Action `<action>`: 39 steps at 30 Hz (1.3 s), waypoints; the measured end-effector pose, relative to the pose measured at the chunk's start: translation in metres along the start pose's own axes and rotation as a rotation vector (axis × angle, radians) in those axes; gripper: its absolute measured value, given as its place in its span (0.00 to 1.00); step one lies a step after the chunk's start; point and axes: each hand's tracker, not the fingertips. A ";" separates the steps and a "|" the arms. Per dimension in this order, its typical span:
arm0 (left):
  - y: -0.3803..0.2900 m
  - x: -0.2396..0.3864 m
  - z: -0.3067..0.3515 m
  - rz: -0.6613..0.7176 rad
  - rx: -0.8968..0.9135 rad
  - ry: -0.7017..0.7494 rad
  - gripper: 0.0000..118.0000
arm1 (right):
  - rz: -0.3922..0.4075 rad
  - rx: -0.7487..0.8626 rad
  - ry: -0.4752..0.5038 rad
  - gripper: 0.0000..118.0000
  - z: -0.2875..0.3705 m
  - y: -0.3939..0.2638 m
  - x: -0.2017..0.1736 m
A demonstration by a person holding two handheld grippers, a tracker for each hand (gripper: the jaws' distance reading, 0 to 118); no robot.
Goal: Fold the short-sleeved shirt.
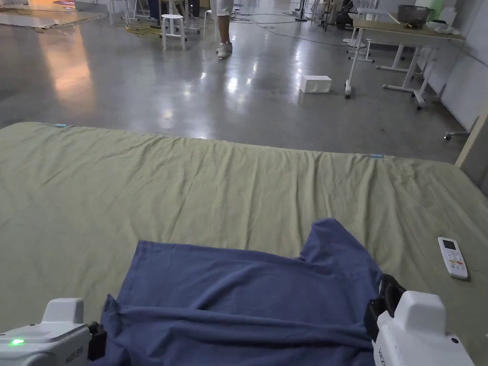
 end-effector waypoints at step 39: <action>-0.013 -0.008 -0.005 -0.007 -0.047 -0.067 0.07 | 0.039 -0.396 -0.065 0.21 -0.035 -0.040 0.082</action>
